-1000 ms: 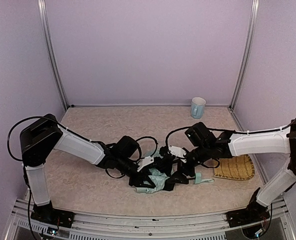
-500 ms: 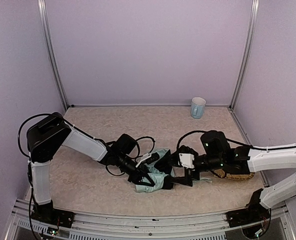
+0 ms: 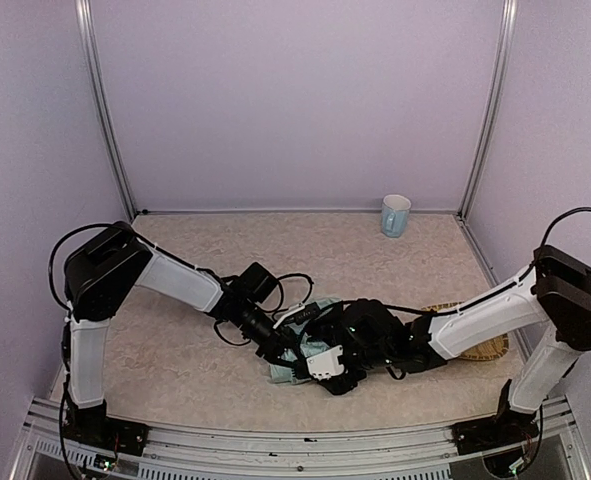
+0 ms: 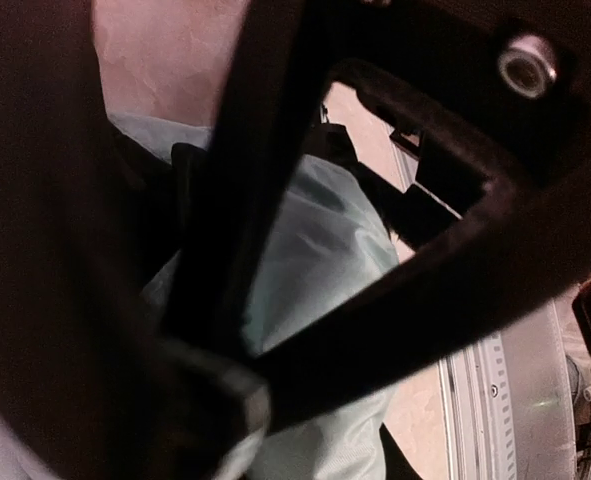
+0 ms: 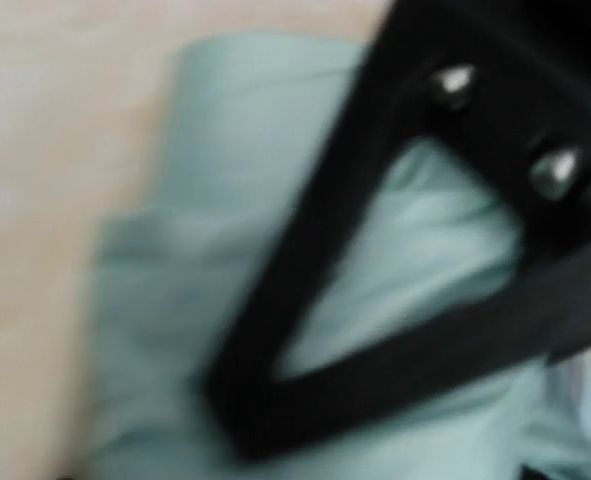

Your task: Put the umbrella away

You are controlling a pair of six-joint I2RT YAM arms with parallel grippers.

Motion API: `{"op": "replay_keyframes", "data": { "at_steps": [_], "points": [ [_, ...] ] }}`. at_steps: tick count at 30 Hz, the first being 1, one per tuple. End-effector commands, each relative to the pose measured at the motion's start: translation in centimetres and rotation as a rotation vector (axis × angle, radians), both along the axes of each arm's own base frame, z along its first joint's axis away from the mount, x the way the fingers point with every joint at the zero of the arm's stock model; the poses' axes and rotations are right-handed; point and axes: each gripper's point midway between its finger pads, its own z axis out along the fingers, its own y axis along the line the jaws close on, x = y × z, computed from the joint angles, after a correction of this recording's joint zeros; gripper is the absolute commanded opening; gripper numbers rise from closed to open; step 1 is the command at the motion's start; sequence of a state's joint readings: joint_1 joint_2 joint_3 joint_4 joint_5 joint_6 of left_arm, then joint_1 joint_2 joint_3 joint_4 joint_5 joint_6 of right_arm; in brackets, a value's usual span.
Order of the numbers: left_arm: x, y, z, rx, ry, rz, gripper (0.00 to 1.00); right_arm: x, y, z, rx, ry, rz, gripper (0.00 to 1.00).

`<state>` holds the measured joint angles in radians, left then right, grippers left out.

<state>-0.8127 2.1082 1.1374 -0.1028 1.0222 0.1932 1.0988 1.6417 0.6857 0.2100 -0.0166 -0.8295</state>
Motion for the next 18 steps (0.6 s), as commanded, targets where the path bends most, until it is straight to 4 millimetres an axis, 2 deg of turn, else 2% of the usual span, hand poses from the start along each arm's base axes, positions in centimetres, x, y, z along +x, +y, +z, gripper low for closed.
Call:
{"op": "replay_keyframes", "data": {
  "at_steps": [1,3,5,6,11,12,15,17,18],
  "points": [
    [-4.4,5.8,-8.5,0.399,0.181,0.012,0.11,2.7,-0.4,-2.6,-0.115,-0.03,-0.079,0.88],
    [-4.4,5.9,-8.5,0.39,0.184,0.011,0.11,2.9,-0.8,-3.6,-0.148,-0.012,-0.099,0.77],
    [-4.2,5.8,-8.4,0.387,0.188,0.009,0.11,3.1,-1.3,-4.1,-0.164,-0.005,-0.128,0.54],
    [-4.2,5.8,-8.3,0.385,0.188,0.004,0.11,3.1,-1.6,-4.4,-0.173,0.004,-0.138,0.48],
    [-4.4,5.4,-7.5,0.349,0.187,-0.018,0.14,2.5,-2.0,-5.2,-0.18,0.083,-0.162,0.28],
    [-4.3,5.3,-7.3,0.338,0.186,-0.019,0.2,2.3,-2.1,-5.4,-0.189,0.095,-0.168,0.24],
    [-3.6,4.4,-6.2,0.282,0.147,-0.012,0.5,1.1,-2.3,-5.9,-0.207,0.176,-0.158,0.15],
    [-2.4,3.4,-4.1,0.199,0.071,0.017,0.84,0.5,-2.5,-6.0,-0.214,0.219,-0.161,0.1],
    [-1.7,3.1,-2.9,0.155,0.024,0.046,0.97,0.2,-2.6,-6.1,-0.211,0.237,-0.165,0.06]
  ]
}}
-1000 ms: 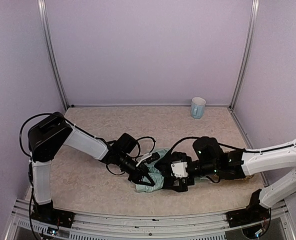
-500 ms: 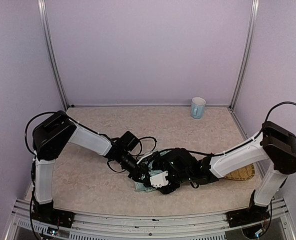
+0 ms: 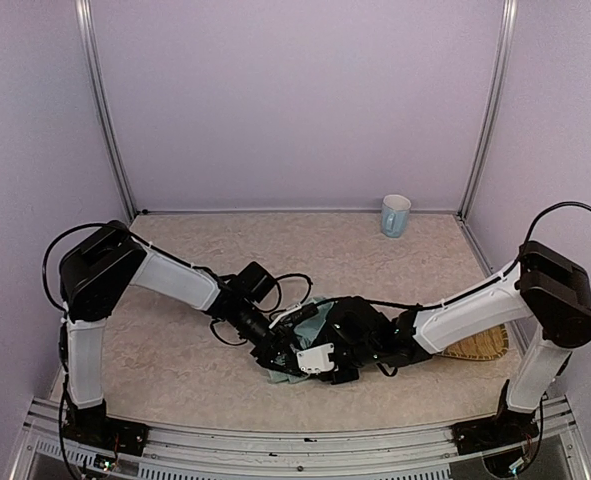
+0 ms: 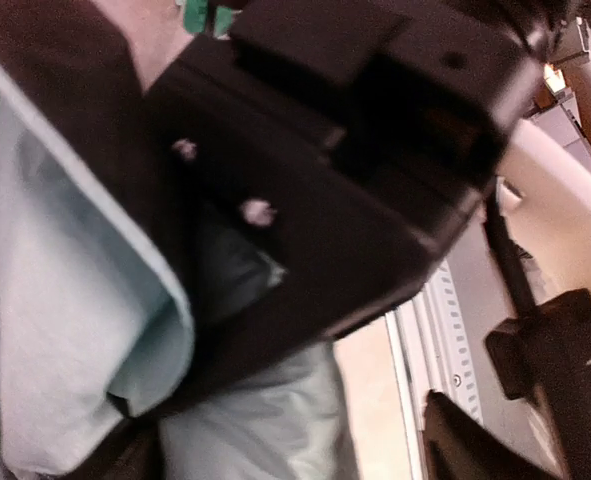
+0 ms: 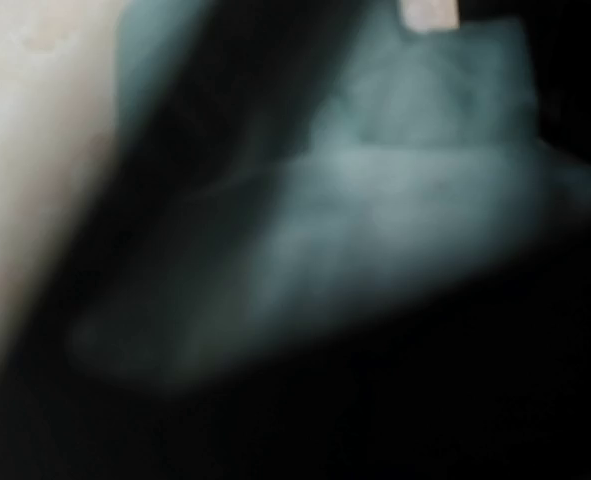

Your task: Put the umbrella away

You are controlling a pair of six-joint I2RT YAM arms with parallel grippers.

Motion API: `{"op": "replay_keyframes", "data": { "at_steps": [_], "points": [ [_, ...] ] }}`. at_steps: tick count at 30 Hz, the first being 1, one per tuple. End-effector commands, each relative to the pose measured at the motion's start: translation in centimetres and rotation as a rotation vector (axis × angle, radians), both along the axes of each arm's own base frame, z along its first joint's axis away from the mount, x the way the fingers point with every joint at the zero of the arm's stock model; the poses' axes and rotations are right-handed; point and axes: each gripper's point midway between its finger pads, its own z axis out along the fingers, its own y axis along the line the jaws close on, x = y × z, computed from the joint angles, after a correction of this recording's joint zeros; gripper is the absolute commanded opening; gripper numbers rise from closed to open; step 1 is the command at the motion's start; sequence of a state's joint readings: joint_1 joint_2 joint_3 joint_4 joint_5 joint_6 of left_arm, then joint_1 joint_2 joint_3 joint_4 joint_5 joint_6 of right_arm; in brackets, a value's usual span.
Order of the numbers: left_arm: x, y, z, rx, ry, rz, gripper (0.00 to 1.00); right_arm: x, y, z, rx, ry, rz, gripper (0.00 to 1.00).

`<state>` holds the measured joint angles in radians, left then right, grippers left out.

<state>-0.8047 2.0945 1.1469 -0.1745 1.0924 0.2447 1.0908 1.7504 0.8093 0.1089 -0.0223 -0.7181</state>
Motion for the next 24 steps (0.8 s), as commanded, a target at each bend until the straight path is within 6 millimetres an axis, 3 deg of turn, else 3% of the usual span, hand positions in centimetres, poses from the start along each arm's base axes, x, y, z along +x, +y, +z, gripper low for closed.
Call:
{"op": "replay_keyframes", "data": {
  "at_steps": [1,5,9,12,15,18,24],
  "points": [
    [0.4,2.2,-1.7,0.123,-0.087,0.137,0.99,-1.0,-4.1,-4.7,-0.168,0.146,-0.076,0.05],
    [3.2,2.4,4.7,-0.056,-0.341,0.31,0.99,-1.8,-4.2,-4.7,-0.172,0.224,-0.085,0.02],
    [3.5,5.1,8.7,-0.129,-0.543,0.466,0.99,-2.9,-4.2,-4.8,-0.178,0.382,-0.107,0.0],
    [2.1,6.3,11.8,-0.185,-0.753,0.531,0.99,-3.8,-4.4,-4.7,-0.179,0.491,-0.12,0.0],
    [-0.9,6.2,12.5,-0.201,-0.917,0.49,0.99,-4.6,-3.8,-3.5,-0.14,0.638,-0.119,0.0],
    [-3.2,5.8,11.3,-0.166,-1.022,0.388,0.98,-5.3,-3.5,-2.6,-0.119,0.776,-0.113,0.0],
    [-4.3,3.5,8.4,0.033,-1.261,0.159,0.96,-5.5,-3.2,-0.5,-0.078,1.077,-0.123,0.01]
  ]
}}
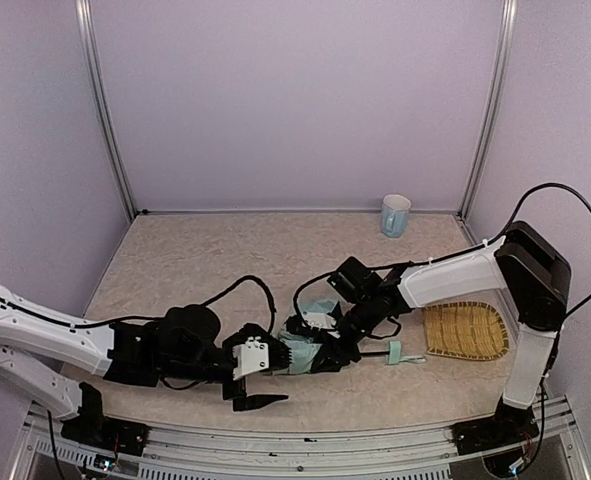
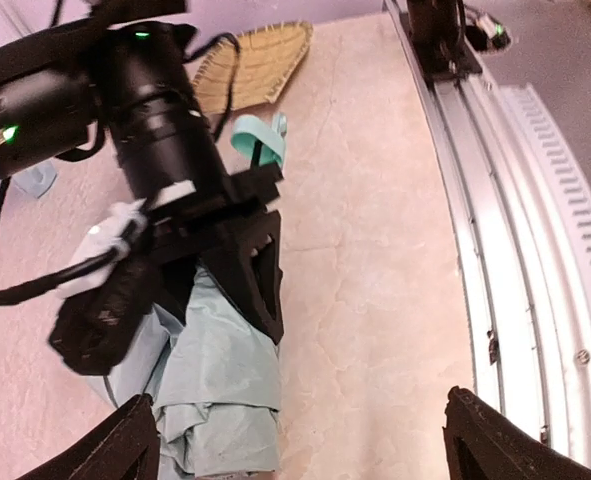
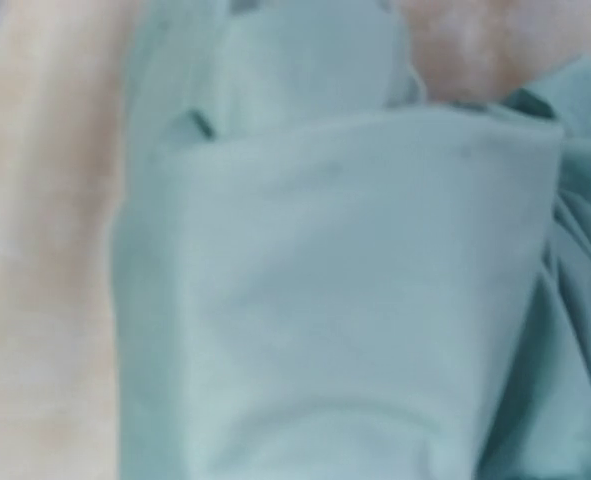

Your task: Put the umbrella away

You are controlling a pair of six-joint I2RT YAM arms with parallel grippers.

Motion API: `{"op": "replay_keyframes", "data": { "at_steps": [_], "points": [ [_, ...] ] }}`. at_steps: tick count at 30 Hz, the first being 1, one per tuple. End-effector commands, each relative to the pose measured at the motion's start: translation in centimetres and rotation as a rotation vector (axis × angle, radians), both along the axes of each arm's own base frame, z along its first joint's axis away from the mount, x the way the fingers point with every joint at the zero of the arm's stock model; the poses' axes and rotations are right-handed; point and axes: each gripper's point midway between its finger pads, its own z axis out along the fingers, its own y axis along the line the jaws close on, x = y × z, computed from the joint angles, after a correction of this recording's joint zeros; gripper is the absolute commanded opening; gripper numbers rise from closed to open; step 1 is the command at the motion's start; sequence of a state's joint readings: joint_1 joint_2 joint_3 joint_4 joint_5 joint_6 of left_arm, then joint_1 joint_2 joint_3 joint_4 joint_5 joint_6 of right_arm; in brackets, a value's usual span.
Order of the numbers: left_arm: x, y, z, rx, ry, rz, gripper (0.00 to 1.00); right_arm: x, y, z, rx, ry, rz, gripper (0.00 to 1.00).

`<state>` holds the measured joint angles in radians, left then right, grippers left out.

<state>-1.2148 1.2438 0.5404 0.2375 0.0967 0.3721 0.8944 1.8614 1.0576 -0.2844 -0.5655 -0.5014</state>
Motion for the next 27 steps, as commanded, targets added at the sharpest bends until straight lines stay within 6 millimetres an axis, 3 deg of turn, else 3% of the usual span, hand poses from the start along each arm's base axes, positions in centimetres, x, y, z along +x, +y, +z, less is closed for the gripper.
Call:
{"op": "replay_keyframes", "data": {
  "at_steps": [1,7,9,13,18,22,24,25,27],
  "points": [
    [1.6,-0.8,-2.1,0.245,-0.253,0.012,0.96,-4.5,-3.0,-1.3,-0.126,0.469,-0.03,0.01],
    [4.0,-3.8,-1.4,0.313,-0.353,-0.028,0.99,-4.0,-3.1,-3.6,-0.187,0.581,-0.05,0.0],
    [4.9,-4.2,-2.7,0.323,-0.302,-0.05,0.99,-3.7,-3.1,-4.2,-0.192,0.607,-0.061,0.0],
    [6.0,-3.7,-7.6,0.414,-0.121,-0.061,0.96,-2.3,-3.1,-4.7,-0.171,0.658,-0.113,0.0],
    [7.0,-3.6,-9.1,0.412,-0.038,-0.063,0.89,-1.8,-2.9,-5.9,-0.153,0.705,-0.114,0.0],
    [7.4,-3.5,-10.5,0.421,-0.011,-0.074,0.79,-1.2,-2.7,-7.0,-0.169,0.731,-0.122,0.0],
    [7.5,-3.3,-11.6,0.447,0.026,-0.074,0.56,-0.7,-2.7,-7.2,-0.168,0.728,-0.134,0.0],
    [7.3,-3.2,-12.2,0.459,0.061,-0.075,0.54,-0.4,-2.7,-6.9,-0.161,0.731,-0.147,0.0],
    [6.4,-2.6,-14.0,0.493,0.163,-0.089,0.59,0.6,-2.5,-6.3,-0.128,0.711,-0.17,0.0]
  ]
}}
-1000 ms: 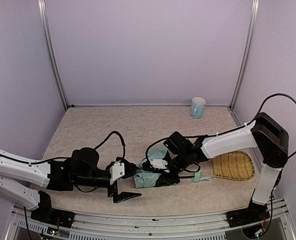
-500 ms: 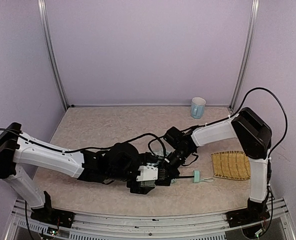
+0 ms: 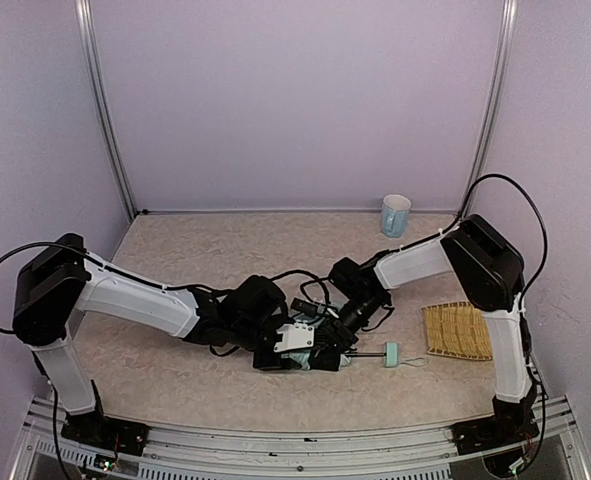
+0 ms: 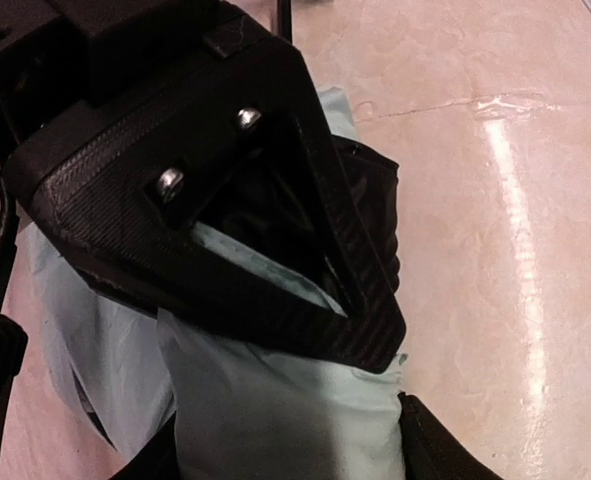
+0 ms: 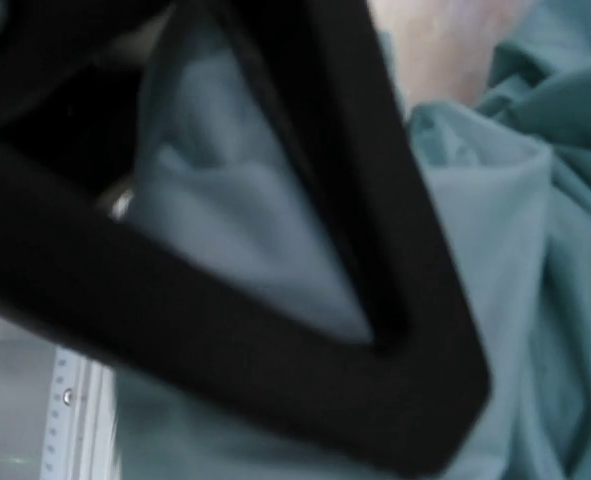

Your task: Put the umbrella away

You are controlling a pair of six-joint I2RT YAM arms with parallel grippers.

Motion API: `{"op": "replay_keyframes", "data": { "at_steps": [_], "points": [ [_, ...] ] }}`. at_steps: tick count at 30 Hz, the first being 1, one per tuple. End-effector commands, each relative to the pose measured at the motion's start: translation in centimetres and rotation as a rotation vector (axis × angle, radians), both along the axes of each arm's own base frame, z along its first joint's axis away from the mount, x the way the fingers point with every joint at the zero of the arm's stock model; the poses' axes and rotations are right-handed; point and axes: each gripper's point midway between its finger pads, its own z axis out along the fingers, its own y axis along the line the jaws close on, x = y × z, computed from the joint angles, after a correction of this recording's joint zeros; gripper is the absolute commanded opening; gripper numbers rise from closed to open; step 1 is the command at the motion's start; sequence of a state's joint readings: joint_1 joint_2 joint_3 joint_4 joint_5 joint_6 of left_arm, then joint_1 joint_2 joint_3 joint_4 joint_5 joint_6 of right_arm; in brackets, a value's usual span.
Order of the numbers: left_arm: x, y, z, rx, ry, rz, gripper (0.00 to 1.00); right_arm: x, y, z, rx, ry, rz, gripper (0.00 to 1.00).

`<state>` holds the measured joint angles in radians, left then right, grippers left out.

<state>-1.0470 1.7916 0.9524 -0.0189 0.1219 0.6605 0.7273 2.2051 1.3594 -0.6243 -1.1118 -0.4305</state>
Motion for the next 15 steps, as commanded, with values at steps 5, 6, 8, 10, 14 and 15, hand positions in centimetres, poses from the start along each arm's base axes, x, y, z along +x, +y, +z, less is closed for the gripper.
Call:
{"op": "replay_keyframes", "data": {
  "at_steps": [5,6,8,10,14,15],
  "points": [
    [-3.7,1.8,-7.0,0.166,0.323,0.017,0.49,2.8,-2.1,-3.5,-0.162,-0.005,-0.165,0.23],
    [-3.9,1.9,-7.3,0.174,0.335,0.023,0.41,3.3,-2.1,-3.0,-0.151,-0.011,-0.186,0.31],
    [-4.0,2.6,-8.2,0.219,0.375,0.054,0.28,4.8,-2.5,-1.6,-0.131,-0.029,-0.244,0.41],
    [-4.5,3.3,-9.0,0.267,0.456,0.087,0.26,6.0,-3.1,0.4,-0.091,-0.036,-0.307,0.6],
    [-6.1,3.7,-9.8,0.308,0.615,0.119,0.23,6.6,-4.3,4.2,-0.012,-0.084,-0.368,0.84],
    [-6.2,3.8,-10.0,0.315,0.646,0.138,0.23,6.6,-4.6,5.0,-0.004,-0.108,-0.378,0.84]
  ]
}}
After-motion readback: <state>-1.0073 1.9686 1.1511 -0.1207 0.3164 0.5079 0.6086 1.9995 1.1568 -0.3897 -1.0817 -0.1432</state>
